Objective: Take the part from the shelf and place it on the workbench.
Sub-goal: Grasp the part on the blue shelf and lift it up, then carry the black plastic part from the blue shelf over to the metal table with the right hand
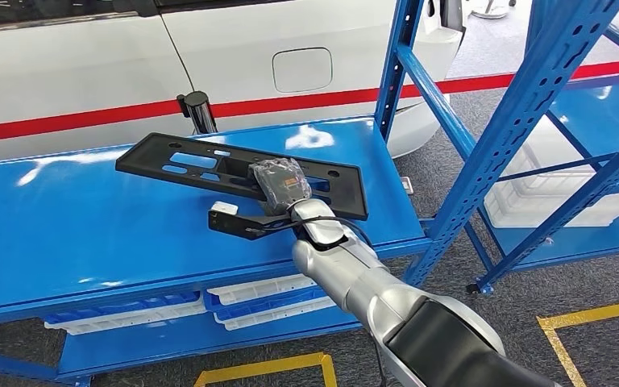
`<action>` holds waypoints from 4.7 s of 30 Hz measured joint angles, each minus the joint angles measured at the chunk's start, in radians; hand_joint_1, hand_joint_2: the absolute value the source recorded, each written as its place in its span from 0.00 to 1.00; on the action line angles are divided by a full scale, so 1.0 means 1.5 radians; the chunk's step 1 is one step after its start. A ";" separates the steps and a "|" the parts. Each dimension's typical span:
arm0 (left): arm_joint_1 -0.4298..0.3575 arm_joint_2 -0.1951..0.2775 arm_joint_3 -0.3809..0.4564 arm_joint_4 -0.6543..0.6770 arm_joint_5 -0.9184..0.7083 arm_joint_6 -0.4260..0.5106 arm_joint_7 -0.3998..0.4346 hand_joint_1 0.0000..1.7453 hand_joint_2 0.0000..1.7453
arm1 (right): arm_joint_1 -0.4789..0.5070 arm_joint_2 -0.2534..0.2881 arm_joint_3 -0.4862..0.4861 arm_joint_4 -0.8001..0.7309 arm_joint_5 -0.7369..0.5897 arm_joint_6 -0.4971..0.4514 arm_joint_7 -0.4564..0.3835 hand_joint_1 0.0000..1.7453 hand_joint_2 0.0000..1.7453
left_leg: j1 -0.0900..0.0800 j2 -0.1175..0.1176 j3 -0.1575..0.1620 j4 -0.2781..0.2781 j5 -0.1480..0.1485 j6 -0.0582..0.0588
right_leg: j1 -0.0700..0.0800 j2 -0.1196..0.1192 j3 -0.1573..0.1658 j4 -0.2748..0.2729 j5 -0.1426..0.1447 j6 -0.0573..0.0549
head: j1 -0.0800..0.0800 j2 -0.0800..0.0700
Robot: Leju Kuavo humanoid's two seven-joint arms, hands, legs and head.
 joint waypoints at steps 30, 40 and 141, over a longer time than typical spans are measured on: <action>0.008 -0.005 0.029 0.001 -0.007 0.000 -0.034 0.00 1.00 | 0.034 -0.060 -0.129 -0.336 -0.173 0.061 -0.056 1.00 1.00 | 0.000 0.000 -0.006 0.000 0.000 0.000 | 0.000 0.000 -0.006 0.000 0.000 0.000 | 0.000 0.000; 0.019 -0.006 0.055 0.001 0.002 -0.005 -0.066 0.00 1.00 | 0.084 -0.069 -0.163 -0.565 -0.496 0.201 -0.092 1.00 1.00 | 0.000 0.000 -0.008 0.000 0.000 0.000 | 0.000 0.000 -0.009 0.000 0.000 0.000 | 0.000 0.000; 0.028 -0.006 0.099 0.002 0.014 -0.026 -0.058 0.00 1.00 | 0.228 -0.143 -0.137 -0.809 -0.612 0.294 -0.132 1.00 1.00 | -0.001 -0.001 -0.009 0.004 -0.003 0.004 | -0.003 -0.001 -0.008 -0.001 0.000 0.001 | 0.000 0.000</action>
